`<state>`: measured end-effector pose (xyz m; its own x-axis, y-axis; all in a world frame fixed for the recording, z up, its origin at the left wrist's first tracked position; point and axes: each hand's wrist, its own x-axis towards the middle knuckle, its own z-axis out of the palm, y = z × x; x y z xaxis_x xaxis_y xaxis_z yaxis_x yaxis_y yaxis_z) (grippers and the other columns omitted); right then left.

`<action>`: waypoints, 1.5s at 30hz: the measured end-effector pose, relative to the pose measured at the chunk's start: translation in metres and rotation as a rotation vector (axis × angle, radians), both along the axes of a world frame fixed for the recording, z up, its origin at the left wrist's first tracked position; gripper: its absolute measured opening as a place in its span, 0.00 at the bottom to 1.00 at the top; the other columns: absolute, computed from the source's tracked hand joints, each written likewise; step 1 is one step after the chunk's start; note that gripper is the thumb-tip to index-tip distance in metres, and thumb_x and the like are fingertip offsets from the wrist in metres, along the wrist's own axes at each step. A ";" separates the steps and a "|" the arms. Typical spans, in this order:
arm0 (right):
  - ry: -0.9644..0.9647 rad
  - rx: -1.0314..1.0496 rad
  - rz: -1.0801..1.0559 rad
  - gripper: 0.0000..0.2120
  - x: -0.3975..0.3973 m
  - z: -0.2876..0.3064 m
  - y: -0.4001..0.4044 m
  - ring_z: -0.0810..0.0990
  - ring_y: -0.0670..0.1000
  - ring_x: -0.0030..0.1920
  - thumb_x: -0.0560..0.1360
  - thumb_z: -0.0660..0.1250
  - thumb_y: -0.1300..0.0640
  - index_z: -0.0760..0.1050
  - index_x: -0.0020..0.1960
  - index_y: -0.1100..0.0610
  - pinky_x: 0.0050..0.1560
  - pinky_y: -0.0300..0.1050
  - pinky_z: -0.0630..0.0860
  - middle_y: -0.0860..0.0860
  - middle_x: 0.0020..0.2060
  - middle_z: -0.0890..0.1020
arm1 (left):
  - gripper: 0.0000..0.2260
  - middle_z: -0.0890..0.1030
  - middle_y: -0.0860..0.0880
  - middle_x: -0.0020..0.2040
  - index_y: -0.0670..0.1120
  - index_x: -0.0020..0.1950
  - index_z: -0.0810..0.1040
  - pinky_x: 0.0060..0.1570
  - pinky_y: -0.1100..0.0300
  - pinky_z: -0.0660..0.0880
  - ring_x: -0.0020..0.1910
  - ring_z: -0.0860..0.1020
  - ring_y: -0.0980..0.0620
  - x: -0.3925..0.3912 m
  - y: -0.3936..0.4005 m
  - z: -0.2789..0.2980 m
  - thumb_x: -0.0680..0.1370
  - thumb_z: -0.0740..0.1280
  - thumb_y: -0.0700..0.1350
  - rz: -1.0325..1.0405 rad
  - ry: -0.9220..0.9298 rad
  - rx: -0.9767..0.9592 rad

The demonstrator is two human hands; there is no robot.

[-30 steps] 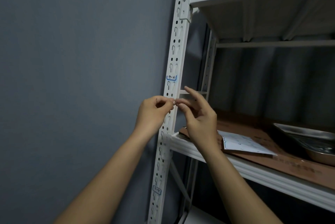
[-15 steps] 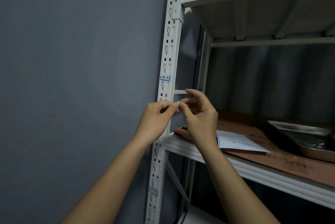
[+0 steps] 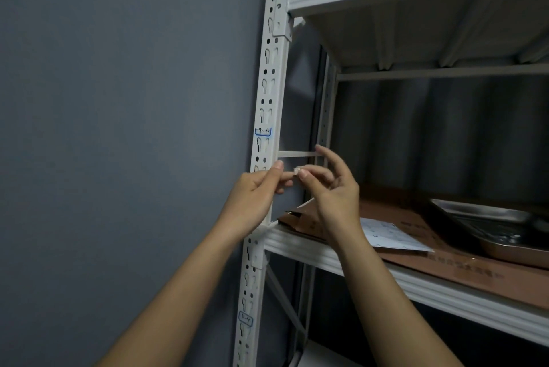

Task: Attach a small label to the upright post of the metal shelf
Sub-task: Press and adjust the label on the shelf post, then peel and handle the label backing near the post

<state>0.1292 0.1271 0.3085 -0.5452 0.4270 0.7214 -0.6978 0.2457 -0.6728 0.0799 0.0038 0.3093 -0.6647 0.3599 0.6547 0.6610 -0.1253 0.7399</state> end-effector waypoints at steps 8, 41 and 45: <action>0.045 -0.068 0.032 0.34 0.007 0.001 -0.004 0.83 0.44 0.39 0.71 0.70 0.70 0.63 0.71 0.47 0.50 0.41 0.80 0.52 0.43 0.80 | 0.05 0.84 0.58 0.41 0.54 0.44 0.82 0.46 0.68 0.76 0.44 0.80 0.61 0.003 0.008 0.001 0.75 0.70 0.44 0.008 0.083 0.136; -0.448 0.081 -1.026 0.10 0.164 0.024 0.260 0.76 0.49 0.49 0.78 0.60 0.58 0.79 0.52 0.52 0.48 0.44 0.72 0.49 0.49 0.81 | 0.09 0.79 0.49 0.59 0.52 0.53 0.82 0.63 0.53 0.69 0.63 0.71 0.47 0.099 0.312 0.031 0.78 0.65 0.48 -0.068 0.403 -0.574; -0.544 0.133 -1.024 0.15 0.168 0.018 0.279 0.76 0.51 0.50 0.81 0.57 0.50 0.80 0.54 0.56 0.49 0.44 0.69 0.52 0.49 0.82 | 0.02 0.66 0.51 0.59 0.55 0.44 0.79 0.62 0.54 0.56 0.63 0.59 0.48 0.099 0.323 0.021 0.74 0.70 0.52 0.094 0.452 -0.488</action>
<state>0.2976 0.4057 0.3265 -0.2404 0.7853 0.5705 0.2401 0.6176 -0.7490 0.1791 0.3271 0.3304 -0.4063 0.6392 0.6530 0.9108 0.2264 0.3452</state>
